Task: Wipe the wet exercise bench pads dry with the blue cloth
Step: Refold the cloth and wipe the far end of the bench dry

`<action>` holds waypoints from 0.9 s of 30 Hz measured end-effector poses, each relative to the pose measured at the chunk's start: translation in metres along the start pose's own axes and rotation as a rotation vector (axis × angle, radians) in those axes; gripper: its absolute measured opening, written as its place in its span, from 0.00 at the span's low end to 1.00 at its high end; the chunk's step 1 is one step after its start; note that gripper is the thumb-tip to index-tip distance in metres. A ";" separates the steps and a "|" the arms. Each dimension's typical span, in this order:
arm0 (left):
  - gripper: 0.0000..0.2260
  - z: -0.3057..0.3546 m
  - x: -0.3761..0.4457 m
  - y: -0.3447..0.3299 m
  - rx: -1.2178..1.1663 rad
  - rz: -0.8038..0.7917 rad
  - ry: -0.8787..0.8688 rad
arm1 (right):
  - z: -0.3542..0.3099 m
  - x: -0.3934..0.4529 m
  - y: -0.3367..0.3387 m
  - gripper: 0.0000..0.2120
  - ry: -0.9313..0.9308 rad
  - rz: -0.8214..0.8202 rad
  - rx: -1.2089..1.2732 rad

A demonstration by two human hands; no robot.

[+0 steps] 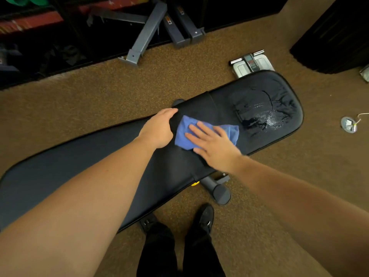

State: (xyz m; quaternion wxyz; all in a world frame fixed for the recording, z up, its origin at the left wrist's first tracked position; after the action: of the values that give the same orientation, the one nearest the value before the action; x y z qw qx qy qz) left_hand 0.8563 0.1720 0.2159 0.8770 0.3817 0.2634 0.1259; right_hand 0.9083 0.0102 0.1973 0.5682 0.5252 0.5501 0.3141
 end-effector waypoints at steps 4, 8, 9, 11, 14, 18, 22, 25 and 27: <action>0.31 -0.001 -0.002 0.006 0.027 0.006 0.035 | -0.040 -0.037 -0.030 0.25 0.218 0.015 -0.022; 0.28 0.004 -0.005 0.004 0.023 -0.006 0.058 | -0.051 -0.063 -0.043 0.26 0.349 0.043 0.087; 0.27 0.005 -0.006 0.002 0.027 -0.014 0.059 | -0.051 -0.069 -0.042 0.23 0.395 0.062 0.122; 0.26 0.005 -0.008 -0.002 0.038 -0.034 0.055 | -0.045 -0.082 -0.037 0.15 0.485 0.089 0.146; 0.26 0.004 -0.010 -0.004 0.051 -0.027 0.061 | -0.018 -0.093 -0.016 0.13 0.440 0.139 0.165; 0.26 0.006 -0.010 -0.011 0.033 0.014 0.093 | 0.052 -0.092 0.061 0.15 -0.016 0.512 0.358; 0.28 0.015 -0.005 -0.010 0.080 0.067 0.092 | 0.048 -0.070 0.081 0.16 -0.124 0.543 0.280; 0.31 0.016 -0.001 -0.009 0.162 0.054 0.119 | -0.002 -0.069 0.010 0.22 0.104 0.166 0.075; 0.33 0.012 0.000 -0.012 0.174 0.023 0.158 | -0.014 -0.075 -0.021 0.25 0.152 0.058 0.005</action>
State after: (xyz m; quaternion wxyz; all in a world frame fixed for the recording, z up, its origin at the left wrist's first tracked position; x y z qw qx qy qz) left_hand 0.8634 0.1562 0.2139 0.8154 0.4484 0.3374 0.1424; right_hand 0.8756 -0.0620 0.2022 0.5142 0.5171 0.5769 0.3680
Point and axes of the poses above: each hand's wrist, its own x-axis towards the middle knuckle, its own y-axis out of the back of the hand, z = x × y, the point moved 9 cm from there along x, towards the middle knuckle, and after that the axes turned 1 degree about x, right-handed, at the moved point
